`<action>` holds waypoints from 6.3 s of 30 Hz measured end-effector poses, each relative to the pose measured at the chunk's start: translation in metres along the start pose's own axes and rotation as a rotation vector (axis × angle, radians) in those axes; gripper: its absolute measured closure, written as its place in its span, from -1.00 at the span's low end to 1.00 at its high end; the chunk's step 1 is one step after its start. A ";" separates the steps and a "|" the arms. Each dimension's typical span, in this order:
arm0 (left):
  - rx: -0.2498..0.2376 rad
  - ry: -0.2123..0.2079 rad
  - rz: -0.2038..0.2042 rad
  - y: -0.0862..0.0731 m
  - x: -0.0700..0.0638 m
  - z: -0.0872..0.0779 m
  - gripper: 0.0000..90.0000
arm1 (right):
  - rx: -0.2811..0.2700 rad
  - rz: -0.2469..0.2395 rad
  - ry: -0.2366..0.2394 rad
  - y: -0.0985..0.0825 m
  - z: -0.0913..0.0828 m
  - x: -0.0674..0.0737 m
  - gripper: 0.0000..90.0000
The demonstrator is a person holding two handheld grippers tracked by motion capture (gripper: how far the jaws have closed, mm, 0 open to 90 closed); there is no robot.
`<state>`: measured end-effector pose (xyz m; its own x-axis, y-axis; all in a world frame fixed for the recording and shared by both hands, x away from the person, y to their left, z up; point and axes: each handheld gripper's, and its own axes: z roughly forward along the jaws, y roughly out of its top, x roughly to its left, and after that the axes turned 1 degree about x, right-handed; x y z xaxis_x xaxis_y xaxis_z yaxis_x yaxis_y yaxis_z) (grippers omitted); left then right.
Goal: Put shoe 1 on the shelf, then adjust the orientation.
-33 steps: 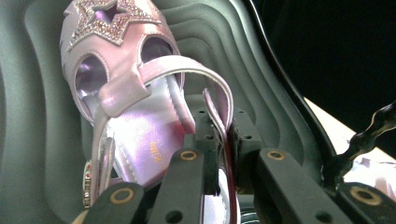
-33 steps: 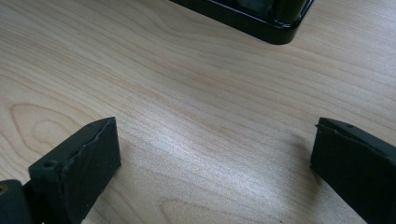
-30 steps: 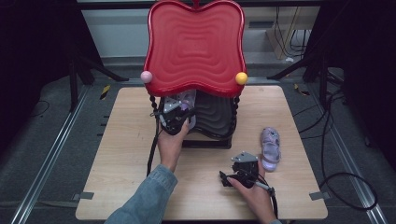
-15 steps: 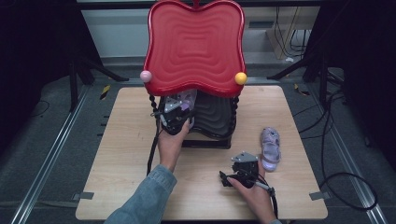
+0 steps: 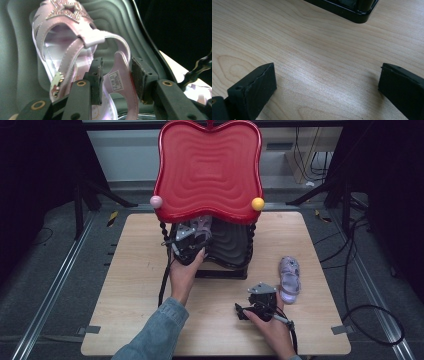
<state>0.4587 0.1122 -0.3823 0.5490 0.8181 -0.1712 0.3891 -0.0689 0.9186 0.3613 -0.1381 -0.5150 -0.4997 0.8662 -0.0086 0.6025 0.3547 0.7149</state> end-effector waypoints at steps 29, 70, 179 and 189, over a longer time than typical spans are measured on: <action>0.066 -0.029 0.092 -0.027 -0.001 -0.081 -0.30 | 0.001 0.004 0.003 0.000 0.000 0.000 -0.96; 0.238 0.192 -0.095 -0.144 0.107 -0.136 -0.73 | 0.048 0.129 -0.237 0.054 -0.109 -0.116 -0.02; 0.285 0.203 -0.094 -0.150 0.113 -0.130 -0.76 | 0.304 -0.267 0.249 0.062 -0.078 0.016 0.25; 0.285 0.202 -0.092 -0.150 0.113 -0.130 -0.76 | 0.375 -0.242 0.283 0.055 -0.052 0.026 0.46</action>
<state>0.3661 0.2892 -0.4929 0.3562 0.9225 -0.1486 0.6360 -0.1229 0.7618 0.3489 -0.1148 -0.4396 -0.7694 0.6333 0.0833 0.6044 0.6796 0.4159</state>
